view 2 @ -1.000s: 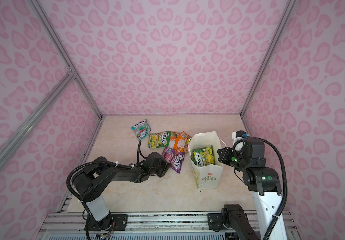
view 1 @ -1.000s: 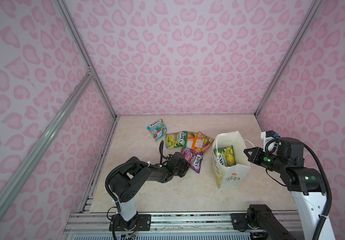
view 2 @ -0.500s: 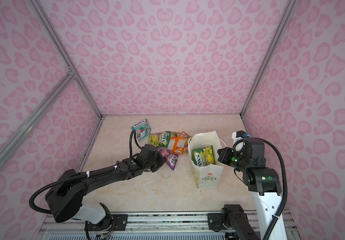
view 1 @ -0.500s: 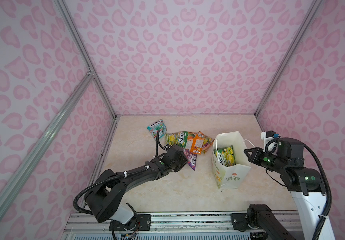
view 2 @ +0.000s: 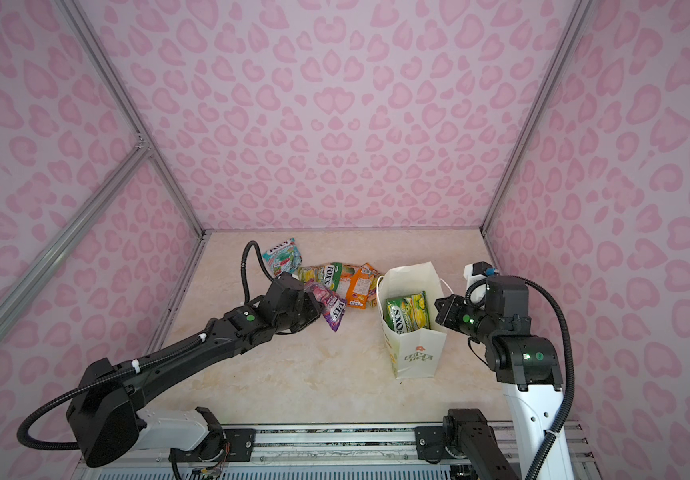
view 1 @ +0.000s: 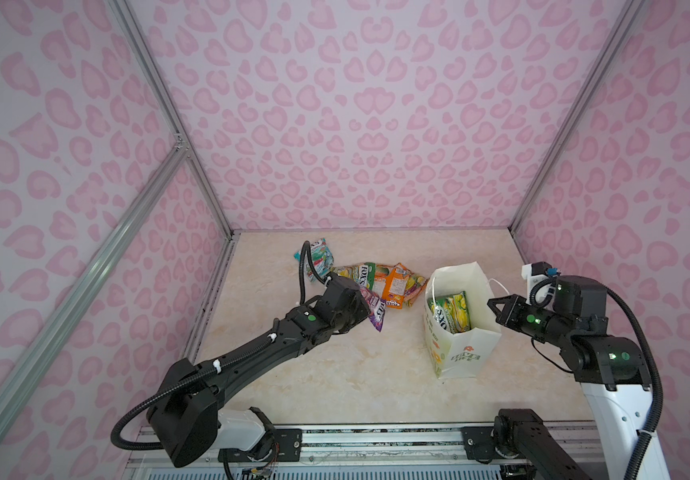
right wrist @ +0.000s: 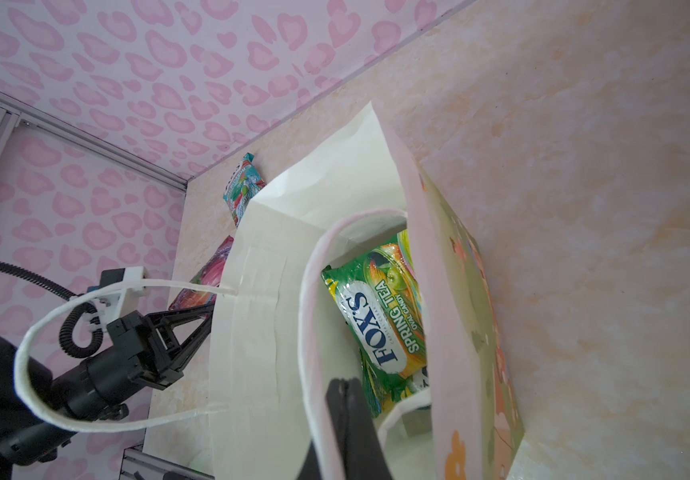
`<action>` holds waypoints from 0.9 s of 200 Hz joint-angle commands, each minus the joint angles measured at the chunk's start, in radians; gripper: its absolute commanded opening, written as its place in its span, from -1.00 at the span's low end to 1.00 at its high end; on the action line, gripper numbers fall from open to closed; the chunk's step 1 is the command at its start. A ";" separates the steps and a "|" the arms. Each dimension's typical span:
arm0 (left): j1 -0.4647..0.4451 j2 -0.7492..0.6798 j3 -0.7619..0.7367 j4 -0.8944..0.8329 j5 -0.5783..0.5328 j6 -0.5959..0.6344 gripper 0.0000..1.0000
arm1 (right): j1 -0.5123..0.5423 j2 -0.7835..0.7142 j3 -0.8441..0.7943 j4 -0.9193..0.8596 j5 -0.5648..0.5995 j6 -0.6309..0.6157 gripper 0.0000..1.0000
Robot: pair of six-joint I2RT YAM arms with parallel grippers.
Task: Place the snacks into the paper bag
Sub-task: 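Lift the purple Berries bag up from the table with the left gripper, then carry the purple Berries bag toward the paper bag opening with the left gripper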
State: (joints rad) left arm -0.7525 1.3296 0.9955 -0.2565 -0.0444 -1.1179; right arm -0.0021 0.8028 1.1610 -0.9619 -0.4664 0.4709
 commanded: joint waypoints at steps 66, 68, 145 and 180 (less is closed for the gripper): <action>0.042 -0.184 0.318 -0.387 -0.068 0.375 -0.93 | -0.002 0.004 -0.016 0.052 0.002 0.015 -1.00; 0.043 -0.183 0.331 -0.394 -0.066 0.383 -0.93 | -0.002 0.005 -0.015 0.053 0.002 0.015 -1.00; 0.006 -0.019 0.788 -0.442 0.116 0.490 -0.93 | -0.003 0.019 -0.003 0.052 0.014 0.017 -1.00; -0.065 0.114 0.996 -0.448 0.153 0.514 -0.94 | -0.004 0.022 0.001 0.055 0.013 0.022 -1.00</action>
State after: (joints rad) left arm -0.7876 1.3785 1.8847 -0.7300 0.0551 -0.6434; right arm -0.0048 0.8230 1.1553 -0.9298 -0.4637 0.4900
